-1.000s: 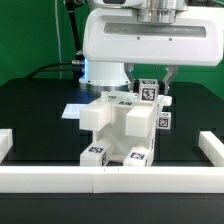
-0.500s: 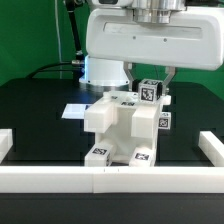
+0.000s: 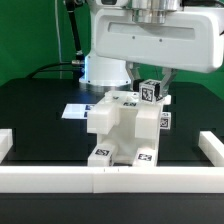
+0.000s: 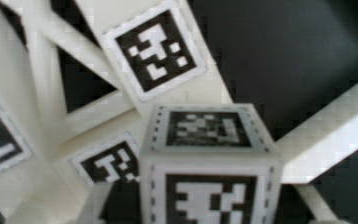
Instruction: Assemble chair
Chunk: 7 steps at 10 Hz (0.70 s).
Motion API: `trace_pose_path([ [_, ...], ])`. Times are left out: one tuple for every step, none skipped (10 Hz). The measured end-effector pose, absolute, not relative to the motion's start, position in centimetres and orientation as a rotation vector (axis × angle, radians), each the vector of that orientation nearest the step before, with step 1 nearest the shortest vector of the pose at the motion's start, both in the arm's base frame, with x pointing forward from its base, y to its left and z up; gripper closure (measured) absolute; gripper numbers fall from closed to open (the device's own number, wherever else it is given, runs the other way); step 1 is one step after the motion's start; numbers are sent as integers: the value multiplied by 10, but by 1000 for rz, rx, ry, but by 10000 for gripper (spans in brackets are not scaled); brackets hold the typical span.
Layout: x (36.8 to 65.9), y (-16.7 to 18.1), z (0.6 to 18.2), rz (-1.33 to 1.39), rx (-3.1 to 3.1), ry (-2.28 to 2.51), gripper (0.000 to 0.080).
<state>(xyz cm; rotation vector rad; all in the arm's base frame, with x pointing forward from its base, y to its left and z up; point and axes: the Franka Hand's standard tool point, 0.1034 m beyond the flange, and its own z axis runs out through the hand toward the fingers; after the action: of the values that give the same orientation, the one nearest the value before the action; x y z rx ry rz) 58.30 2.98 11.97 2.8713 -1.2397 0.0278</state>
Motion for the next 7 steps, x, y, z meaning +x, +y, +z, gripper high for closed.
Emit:
trace_pose_path([
  [583,30,120,26,2832,-1331,509],
  [582,31,119,24,2784,-1431,509],
  [582,32,119,22,2747,-1503,509],
  [582,33,119,19,2704,-1583,509],
  [582,35,119,14,2645,-1689,509],
  [581,36,119,13,2603,-1754,509],
  [581,37,119,11,2559,-1820,509],
])
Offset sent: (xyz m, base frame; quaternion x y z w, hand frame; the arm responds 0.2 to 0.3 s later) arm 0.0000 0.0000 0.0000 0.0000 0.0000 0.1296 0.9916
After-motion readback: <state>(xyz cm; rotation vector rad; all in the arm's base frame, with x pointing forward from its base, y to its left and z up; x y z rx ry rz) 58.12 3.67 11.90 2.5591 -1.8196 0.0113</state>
